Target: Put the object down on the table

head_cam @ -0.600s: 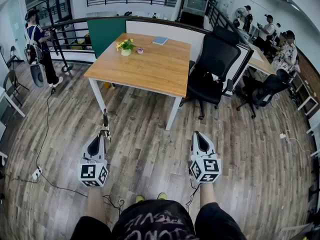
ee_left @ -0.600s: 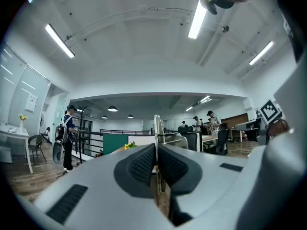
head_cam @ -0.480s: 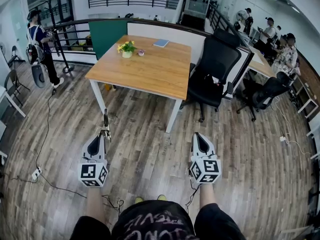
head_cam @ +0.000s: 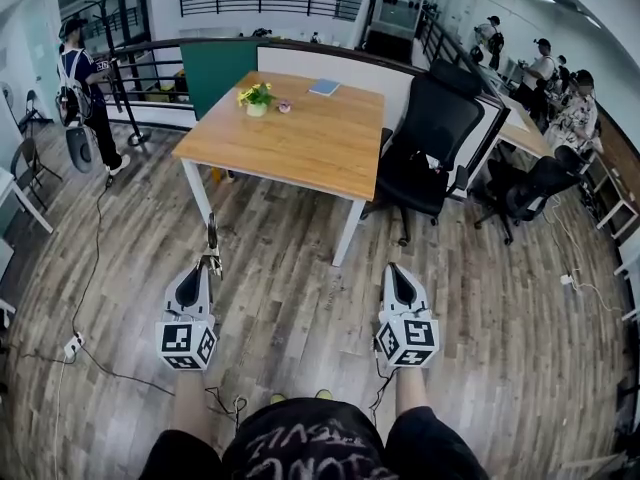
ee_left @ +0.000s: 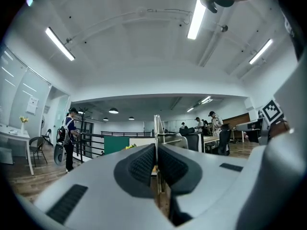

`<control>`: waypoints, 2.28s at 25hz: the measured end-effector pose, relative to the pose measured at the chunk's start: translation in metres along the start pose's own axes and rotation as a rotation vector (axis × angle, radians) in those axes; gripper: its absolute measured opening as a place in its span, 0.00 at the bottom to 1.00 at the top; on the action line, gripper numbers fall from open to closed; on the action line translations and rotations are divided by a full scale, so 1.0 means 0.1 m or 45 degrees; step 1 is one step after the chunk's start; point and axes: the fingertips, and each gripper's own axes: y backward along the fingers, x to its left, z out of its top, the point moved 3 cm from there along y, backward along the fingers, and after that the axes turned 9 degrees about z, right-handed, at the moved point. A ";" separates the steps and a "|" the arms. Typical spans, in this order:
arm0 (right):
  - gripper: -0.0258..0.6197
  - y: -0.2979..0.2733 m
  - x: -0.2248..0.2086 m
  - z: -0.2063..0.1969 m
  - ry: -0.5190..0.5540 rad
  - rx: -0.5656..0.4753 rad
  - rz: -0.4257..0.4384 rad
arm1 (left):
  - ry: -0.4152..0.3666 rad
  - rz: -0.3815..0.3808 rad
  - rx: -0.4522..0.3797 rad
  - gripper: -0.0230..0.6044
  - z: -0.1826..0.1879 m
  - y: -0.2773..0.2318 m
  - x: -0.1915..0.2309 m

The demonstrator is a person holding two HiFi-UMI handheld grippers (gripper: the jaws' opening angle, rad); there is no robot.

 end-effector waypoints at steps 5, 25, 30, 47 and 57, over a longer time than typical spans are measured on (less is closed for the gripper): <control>0.05 -0.02 0.10 -0.03 0.018 0.028 0.006 | 0.008 -0.003 0.007 0.06 -0.01 0.02 0.04; 0.04 -0.48 0.27 -0.25 -0.019 0.038 -0.048 | -0.002 -0.040 -0.006 0.06 -0.20 -0.33 0.33; 0.05 -0.98 0.06 -0.36 -0.052 0.059 -0.043 | 0.023 -0.010 0.014 0.06 -0.28 -0.80 0.44; 0.05 -3.22 -1.17 -0.42 -0.092 0.089 0.002 | 0.032 0.044 0.075 0.06 -0.45 -3.21 0.36; 0.05 -4.04 -1.62 -0.55 -0.124 0.126 0.057 | 0.028 0.027 0.111 0.06 -0.55 -4.12 0.22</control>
